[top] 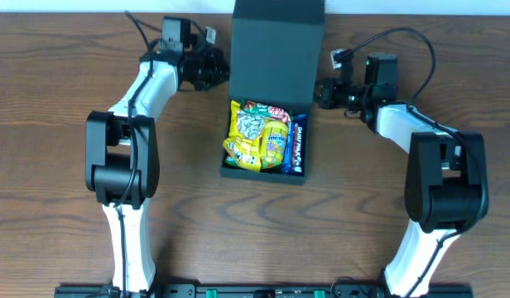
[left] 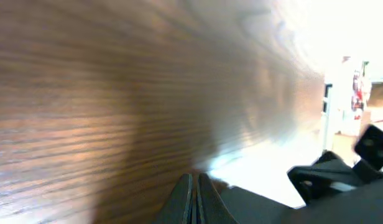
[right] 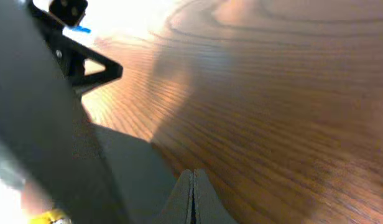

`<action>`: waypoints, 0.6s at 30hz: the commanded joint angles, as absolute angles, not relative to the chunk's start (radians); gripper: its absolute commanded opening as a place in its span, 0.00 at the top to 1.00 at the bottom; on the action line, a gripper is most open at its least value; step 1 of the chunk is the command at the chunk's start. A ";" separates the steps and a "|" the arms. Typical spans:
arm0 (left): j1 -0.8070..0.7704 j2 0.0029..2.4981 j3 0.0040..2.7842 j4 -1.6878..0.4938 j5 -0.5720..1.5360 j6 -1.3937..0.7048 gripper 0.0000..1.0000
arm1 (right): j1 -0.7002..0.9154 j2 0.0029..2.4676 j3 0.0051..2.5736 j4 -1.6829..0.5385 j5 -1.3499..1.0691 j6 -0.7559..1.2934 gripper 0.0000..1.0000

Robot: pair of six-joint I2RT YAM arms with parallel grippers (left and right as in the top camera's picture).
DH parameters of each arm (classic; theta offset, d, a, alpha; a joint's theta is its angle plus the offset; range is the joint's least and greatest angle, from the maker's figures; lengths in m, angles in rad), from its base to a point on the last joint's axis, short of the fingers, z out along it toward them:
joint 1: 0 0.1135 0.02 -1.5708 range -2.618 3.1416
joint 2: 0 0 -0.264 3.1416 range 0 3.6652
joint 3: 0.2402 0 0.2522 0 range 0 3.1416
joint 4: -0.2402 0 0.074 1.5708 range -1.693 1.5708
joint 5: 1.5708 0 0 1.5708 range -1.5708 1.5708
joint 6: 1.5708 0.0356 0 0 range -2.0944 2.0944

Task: Pack container
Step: 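Lift the box lid with both grippers and fold it closed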

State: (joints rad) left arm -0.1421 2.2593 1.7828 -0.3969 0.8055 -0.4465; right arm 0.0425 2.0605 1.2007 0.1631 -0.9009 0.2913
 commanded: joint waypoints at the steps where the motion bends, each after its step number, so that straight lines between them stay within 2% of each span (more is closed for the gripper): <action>1: -0.159 2.259 1.865 -0.442 0.858 -0.356 0.94 | 0.044 2.019 1.213 0.172 -1.011 0.247 0.99; 10: -0.164 2.154 1.916 -0.610 0.851 -0.166 0.94 | 0.033 1.846 1.213 0.121 -1.011 0.185 0.99; 18: -0.171 1.989 1.916 -0.809 0.778 0.046 0.94 | 0.036 1.712 1.213 -0.156 -0.995 0.023 0.99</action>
